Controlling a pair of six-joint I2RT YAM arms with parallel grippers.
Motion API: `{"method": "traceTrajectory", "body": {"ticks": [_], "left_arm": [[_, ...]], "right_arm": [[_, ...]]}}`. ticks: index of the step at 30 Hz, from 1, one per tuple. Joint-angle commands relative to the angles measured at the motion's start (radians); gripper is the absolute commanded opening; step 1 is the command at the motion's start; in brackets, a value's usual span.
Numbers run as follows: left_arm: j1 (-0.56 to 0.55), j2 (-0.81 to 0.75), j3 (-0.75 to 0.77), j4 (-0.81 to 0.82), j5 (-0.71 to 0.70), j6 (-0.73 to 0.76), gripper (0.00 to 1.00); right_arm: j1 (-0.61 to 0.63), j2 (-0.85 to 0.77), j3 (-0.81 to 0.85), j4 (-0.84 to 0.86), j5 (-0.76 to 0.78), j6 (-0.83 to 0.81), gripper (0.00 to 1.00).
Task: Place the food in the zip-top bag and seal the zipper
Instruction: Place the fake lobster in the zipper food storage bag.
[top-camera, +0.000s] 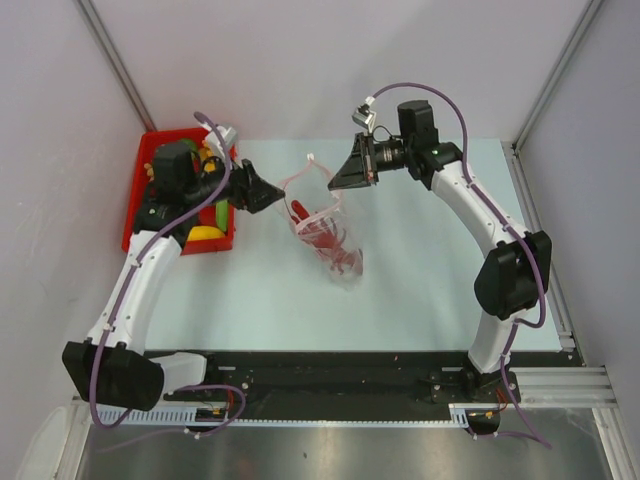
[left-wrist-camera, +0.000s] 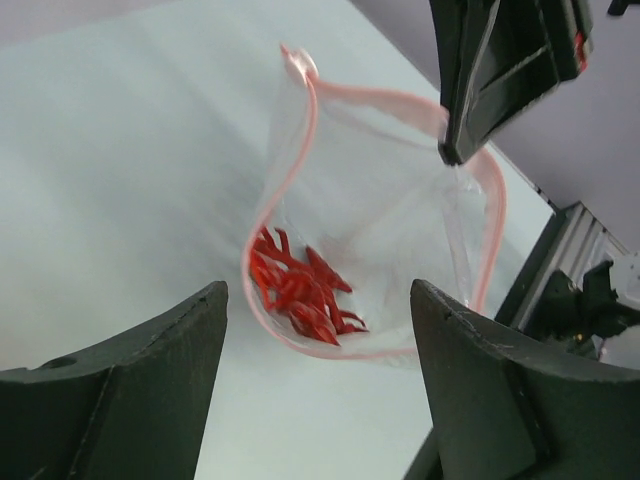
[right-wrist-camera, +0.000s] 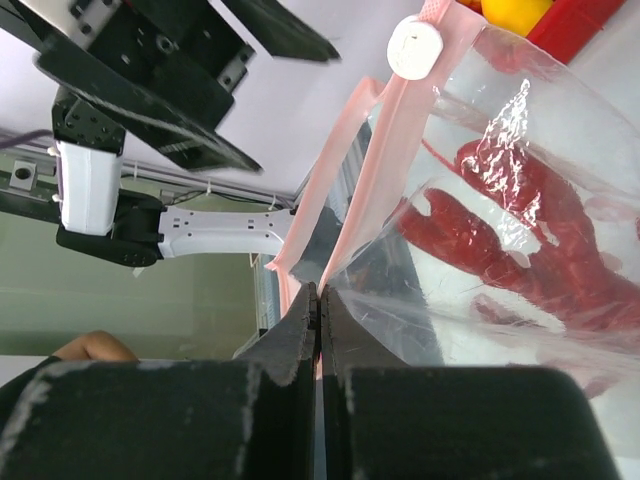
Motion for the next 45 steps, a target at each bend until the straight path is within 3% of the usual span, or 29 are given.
{"method": "traceTrajectory", "body": {"ticks": [1,4,5,11,13,14,15,19,25,27,29,34,45], "left_arm": [[-0.053,-0.026,-0.046,-0.070,-0.057,0.022,0.77],[-0.074,0.023,-0.043,-0.064,-0.058,-0.007,0.60],[-0.079,0.039,-0.032,-0.091,-0.057,-0.011,0.44],[-0.087,0.067,0.050,-0.153,-0.012,0.009,0.07],[-0.087,0.047,0.058,-0.142,0.008,0.025,0.13],[-0.088,0.028,0.066,-0.141,0.003,0.037,0.33],[-0.091,0.024,0.074,-0.147,-0.026,0.043,0.37],[-0.154,0.059,0.167,-0.277,-0.116,0.158,0.33],[-0.177,0.057,0.202,-0.377,-0.337,0.189,0.37],[-0.179,0.067,0.244,-0.415,-0.308,0.195,0.37],[-0.182,0.060,0.270,-0.440,-0.204,0.193,0.46],[-0.304,0.065,0.287,-0.515,-0.262,0.312,0.53],[-0.306,0.263,0.399,-0.668,-0.331,0.170,0.50]], "right_arm": [[-0.002,-0.051,-0.004,0.045,-0.007,0.019,0.00],[0.003,-0.051,-0.002,0.053,-0.013,0.027,0.00],[0.001,-0.054,-0.004,0.054,-0.013,0.025,0.00],[-0.014,-0.093,-0.034,0.047,-0.010,0.022,0.00],[-0.017,-0.111,-0.045,0.039,-0.006,0.011,0.00],[-0.017,-0.116,-0.050,0.028,-0.003,0.007,0.00],[-0.018,-0.120,-0.054,0.030,0.004,0.001,0.00],[-0.012,-0.130,-0.074,0.041,0.016,0.005,0.00],[-0.008,-0.125,-0.070,0.044,0.025,0.002,0.00],[-0.006,-0.127,-0.068,0.041,0.040,-0.001,0.00],[-0.003,-0.128,-0.068,0.041,0.059,0.000,0.00],[0.009,-0.119,-0.068,0.048,0.054,0.000,0.00],[0.040,-0.160,-0.093,0.030,0.135,-0.064,0.00]]}}
